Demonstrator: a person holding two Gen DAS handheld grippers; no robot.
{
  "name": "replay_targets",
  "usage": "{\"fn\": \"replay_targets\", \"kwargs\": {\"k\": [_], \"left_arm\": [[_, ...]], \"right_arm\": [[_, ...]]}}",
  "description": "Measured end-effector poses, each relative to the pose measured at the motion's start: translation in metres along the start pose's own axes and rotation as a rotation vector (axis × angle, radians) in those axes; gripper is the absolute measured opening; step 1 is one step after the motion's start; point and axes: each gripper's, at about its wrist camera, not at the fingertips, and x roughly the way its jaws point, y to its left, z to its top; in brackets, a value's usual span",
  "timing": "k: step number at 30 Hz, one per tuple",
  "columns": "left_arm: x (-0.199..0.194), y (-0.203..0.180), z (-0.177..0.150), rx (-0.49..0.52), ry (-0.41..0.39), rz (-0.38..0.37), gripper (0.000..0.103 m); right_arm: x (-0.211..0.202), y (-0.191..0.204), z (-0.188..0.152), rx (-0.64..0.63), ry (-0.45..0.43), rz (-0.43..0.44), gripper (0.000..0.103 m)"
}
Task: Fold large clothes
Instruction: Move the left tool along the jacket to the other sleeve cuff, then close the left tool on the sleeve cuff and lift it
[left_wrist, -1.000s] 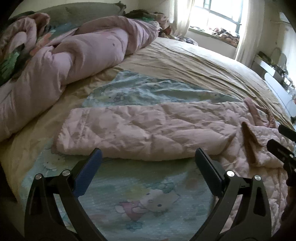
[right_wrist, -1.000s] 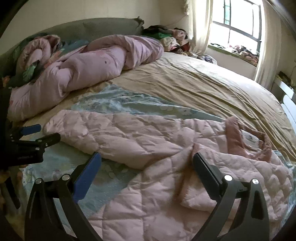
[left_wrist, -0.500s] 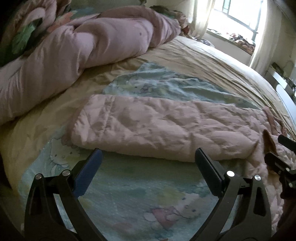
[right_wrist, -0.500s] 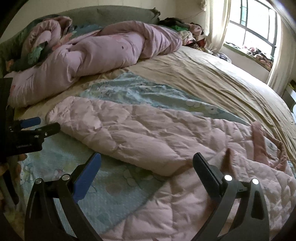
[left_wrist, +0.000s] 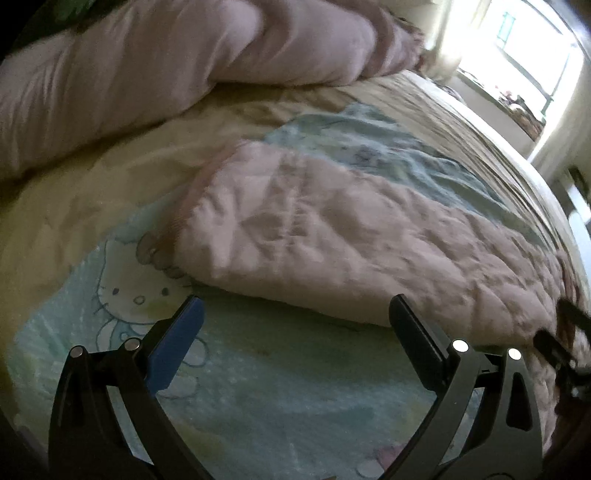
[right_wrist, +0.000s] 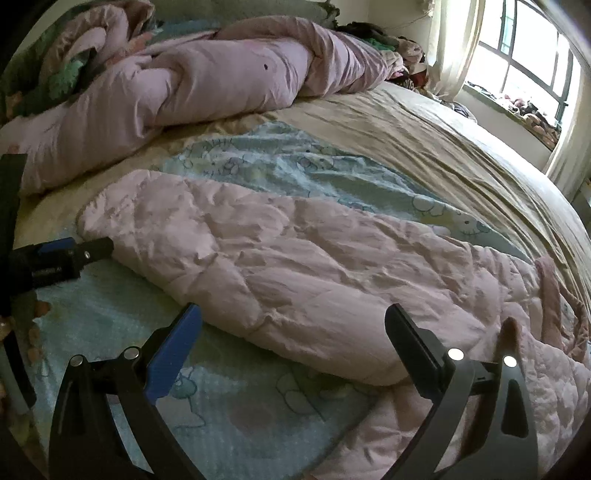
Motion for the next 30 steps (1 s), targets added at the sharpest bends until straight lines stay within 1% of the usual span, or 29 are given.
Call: {"fn": "replay_targets", "kwargs": {"k": [2, 4, 6, 8, 9, 10, 11, 12, 13, 14, 15, 18, 24, 30], "left_arm": [[0.011, 0.013, 0.004, -0.061, 0.022, -0.004, 0.094], [0.022, 0.022, 0.008, -0.111, 0.026, -0.033, 0.094], [0.032, 0.028, 0.014, -0.163, 0.023, -0.046, 0.094], [0.035, 0.027, 0.019, -0.179, 0.002, -0.048, 0.093], [0.035, 0.027, 0.021, -0.186, -0.008, -0.051, 0.086], [0.035, 0.026, 0.025, -0.196, -0.017, -0.052, 0.076], [0.034, 0.024, 0.028, -0.196, -0.025, -0.044, 0.052], [0.030, 0.022, 0.032, -0.185, -0.042, -0.033, 0.035], [0.025, 0.020, 0.034, -0.176, -0.056, -0.038, 0.027], [0.021, 0.020, 0.037, -0.172, -0.070, -0.032, 0.005], [0.011, 0.019, 0.040, -0.169, -0.100, -0.049, 0.005], [-0.010, 0.008, 0.047, -0.129, -0.140, -0.086, 0.004], [-0.072, -0.044, 0.054, -0.001, -0.241, -0.167, 0.004], [-0.120, -0.099, 0.058, 0.102, -0.304, -0.218, 0.003]], "right_arm": [[0.006, 0.002, 0.000, 0.000, 0.012, 0.003, 0.099], [0.009, 0.004, -0.001, -0.004, 0.017, -0.001, 0.099], [0.010, 0.005, -0.003, -0.010, 0.022, -0.006, 0.099], [0.007, 0.001, -0.006, 0.001, 0.023, -0.007, 0.099], [0.005, -0.002, -0.007, 0.008, 0.022, -0.008, 0.099], [0.002, -0.005, -0.008, 0.015, 0.019, -0.010, 0.099], [-0.002, -0.010, -0.010, 0.025, 0.015, -0.012, 0.099], [-0.006, -0.015, -0.012, 0.032, 0.014, -0.020, 0.099], [-0.008, -0.018, -0.014, 0.037, 0.013, -0.027, 0.099], [-0.014, -0.024, -0.017, 0.044, 0.009, -0.031, 0.099], [-0.018, -0.027, -0.019, 0.051, 0.006, -0.032, 0.099], [-0.032, -0.043, -0.028, 0.080, -0.007, -0.044, 0.099], [-0.065, -0.077, -0.043, 0.161, -0.041, -0.066, 0.099], [-0.110, -0.111, -0.061, 0.222, -0.102, -0.092, 0.099]]}}
